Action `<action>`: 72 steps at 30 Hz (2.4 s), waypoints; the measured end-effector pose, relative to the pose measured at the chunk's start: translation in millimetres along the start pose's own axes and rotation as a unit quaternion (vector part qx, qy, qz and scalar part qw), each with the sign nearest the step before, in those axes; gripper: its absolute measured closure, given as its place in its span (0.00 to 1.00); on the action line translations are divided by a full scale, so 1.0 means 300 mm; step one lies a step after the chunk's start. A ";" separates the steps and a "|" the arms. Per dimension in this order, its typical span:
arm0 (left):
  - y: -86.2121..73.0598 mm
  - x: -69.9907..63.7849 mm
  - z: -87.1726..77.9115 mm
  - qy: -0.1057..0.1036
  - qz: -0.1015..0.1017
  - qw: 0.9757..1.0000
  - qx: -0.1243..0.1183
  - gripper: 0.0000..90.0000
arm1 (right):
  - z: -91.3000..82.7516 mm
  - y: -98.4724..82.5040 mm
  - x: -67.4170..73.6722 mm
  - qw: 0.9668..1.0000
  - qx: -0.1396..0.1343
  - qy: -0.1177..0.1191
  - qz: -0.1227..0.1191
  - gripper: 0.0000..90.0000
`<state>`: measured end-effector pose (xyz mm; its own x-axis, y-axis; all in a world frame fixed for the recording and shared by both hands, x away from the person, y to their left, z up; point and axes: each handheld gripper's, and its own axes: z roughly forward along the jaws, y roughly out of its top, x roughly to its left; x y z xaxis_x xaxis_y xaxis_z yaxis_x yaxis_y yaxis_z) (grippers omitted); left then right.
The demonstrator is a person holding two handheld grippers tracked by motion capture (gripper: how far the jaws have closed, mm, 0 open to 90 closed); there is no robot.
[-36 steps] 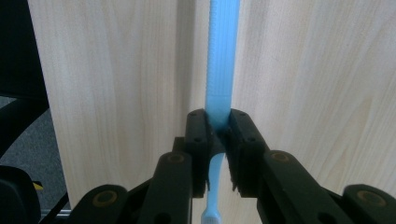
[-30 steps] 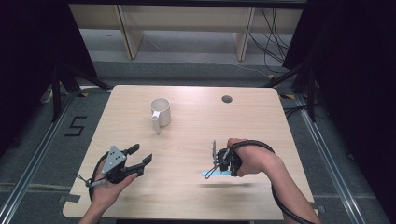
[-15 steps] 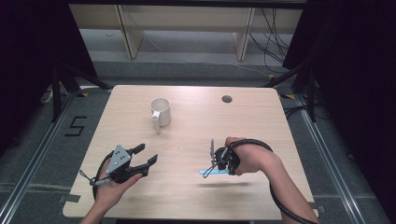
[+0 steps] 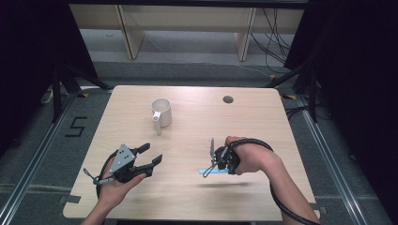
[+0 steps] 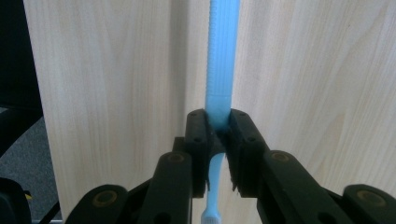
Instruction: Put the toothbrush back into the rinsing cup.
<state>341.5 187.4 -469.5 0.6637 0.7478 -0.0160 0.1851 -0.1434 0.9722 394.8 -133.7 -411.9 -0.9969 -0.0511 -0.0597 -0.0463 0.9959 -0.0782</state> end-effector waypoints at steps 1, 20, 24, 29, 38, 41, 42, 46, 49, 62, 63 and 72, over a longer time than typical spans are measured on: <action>0.001 -0.001 0.001 0.000 0.000 1.000 -0.001 0.38 | -0.001 0.000 0.000 1.000 -0.001 0.000 0.000 0.88; 0.011 -0.004 0.006 -0.005 0.000 1.000 -0.003 0.38 | -0.010 0.015 -0.008 1.000 -0.016 -0.005 -0.002 0.88; 0.014 -0.004 0.007 -0.005 0.001 1.000 -0.005 0.38 | -0.020 0.017 -0.014 1.000 -0.015 -0.009 -0.005 0.88; 0.017 -0.004 0.007 -0.016 -0.004 1.000 -0.010 0.38 | -0.027 0.018 -0.013 1.000 -0.016 -0.012 0.004 0.88; 0.016 -0.015 0.021 -0.032 -0.007 0.999 -0.014 0.37 | -0.033 0.018 -0.020 1.000 -0.022 -0.013 0.004 0.88; 0.014 -0.019 0.027 -0.038 -0.004 0.999 -0.009 0.38 | -0.030 0.018 -0.020 0.999 -0.030 -0.011 0.005 0.88; 0.012 -0.021 0.033 -0.043 -0.005 0.999 -0.016 0.38 | -0.035 0.020 -0.020 1.000 -0.024 -0.013 0.005 0.88; 0.018 -0.031 0.037 -0.053 -0.003 0.999 -0.005 0.38 | -0.041 0.029 -0.021 1.000 -0.022 -0.012 0.001 0.88; 0.027 -0.048 0.050 -0.066 0.004 0.998 -0.001 0.39 | -0.041 0.044 -0.026 1.000 -0.023 -0.014 -0.007 0.88; 0.035 -0.099 0.108 -0.120 0.027 0.992 0.030 0.42 | -0.041 0.080 -0.034 1.000 -0.024 -0.011 -0.014 0.88; 0.035 -0.103 0.111 -0.121 0.029 0.992 0.034 0.42 | -0.041 0.080 -0.034 1.000 -0.024 -0.011 -0.014 0.88; 0.037 -0.135 0.145 -0.144 0.041 0.988 0.044 0.43 | -0.042 0.103 -0.036 0.999 -0.025 -0.010 -0.021 0.88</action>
<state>348.2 127.3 -468.1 0.8559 0.5170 -0.0161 0.1759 -0.2616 0.9490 403.3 -101.4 -401.2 -0.9925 -0.0939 -0.0777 -0.0917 0.9953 -0.0308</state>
